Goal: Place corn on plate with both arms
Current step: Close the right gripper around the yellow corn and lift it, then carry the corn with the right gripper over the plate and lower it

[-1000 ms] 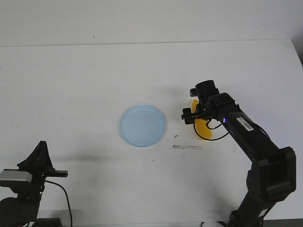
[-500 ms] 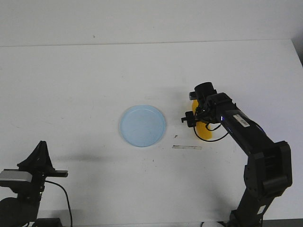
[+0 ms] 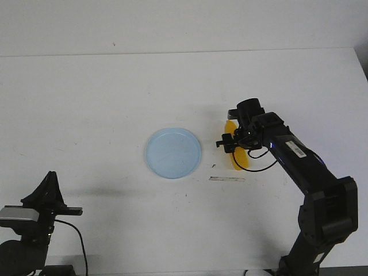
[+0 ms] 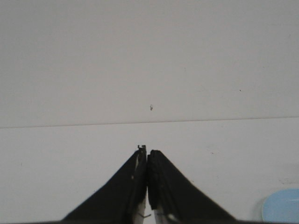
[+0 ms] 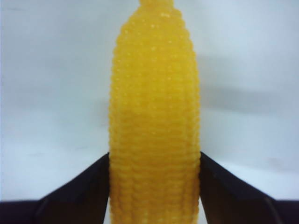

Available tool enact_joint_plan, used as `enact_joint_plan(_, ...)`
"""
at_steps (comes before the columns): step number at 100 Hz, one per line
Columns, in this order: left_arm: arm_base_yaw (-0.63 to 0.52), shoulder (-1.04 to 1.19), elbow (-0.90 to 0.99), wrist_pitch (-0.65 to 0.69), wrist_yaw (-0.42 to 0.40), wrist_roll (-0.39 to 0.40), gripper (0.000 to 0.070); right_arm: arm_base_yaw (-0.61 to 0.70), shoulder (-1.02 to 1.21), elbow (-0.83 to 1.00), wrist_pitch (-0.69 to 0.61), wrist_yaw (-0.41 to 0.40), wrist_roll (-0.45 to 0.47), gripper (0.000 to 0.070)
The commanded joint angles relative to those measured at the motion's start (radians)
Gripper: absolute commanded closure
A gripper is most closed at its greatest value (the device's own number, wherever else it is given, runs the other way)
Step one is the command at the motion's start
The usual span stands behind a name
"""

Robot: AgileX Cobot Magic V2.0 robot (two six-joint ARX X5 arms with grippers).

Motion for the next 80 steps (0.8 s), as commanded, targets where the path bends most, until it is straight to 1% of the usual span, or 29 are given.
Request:
enact_joint_plan(1,0.001,-0.002,0.002,0.011,0.000,0.009,0.0699,0.027,-0.010,0.036,0.032,-0.156,0.011,0.0419)
enact_joint_plan(10,0.001,-0.002,0.002,0.011,0.000,0.009,0.0699,0.054,-0.010,0.036,0.071,-0.338,0.012,0.0419)
enact_joint_plan(14,0.001,-0.002,0.002,0.011,0.000,0.009,0.0699,0.069,-0.008,0.036,0.090,-0.389,0.016,0.0419)
enact_joint_plan(18,0.001,-0.002,0.002,0.011,0.000,0.009,0.0699,0.088,-0.005,0.036,0.113,-0.417,0.031,0.0419)
enact_joint_plan(41,0.001,-0.002,0.002,0.011,0.000,0.009,0.0699,0.197,0.016,0.036,0.240,-0.419,0.144,0.0419)
enact_joint_plan(61,0.001,-0.002,0.002,0.011,0.000,0.009,0.0699,0.241,0.045,0.036,0.362,-0.423,0.244,0.0419)
enact_joint_plan(72,0.001,-0.002,0.002,0.011,0.000,0.009,0.0699,0.256,0.071,0.036,0.380,-0.425,0.272,0.0419)
enact_joint_plan(80,0.001,-0.002,0.002,0.011,0.000,0.009,0.0699,0.265,0.091,0.036,0.382,-0.423,0.274,0.0419)
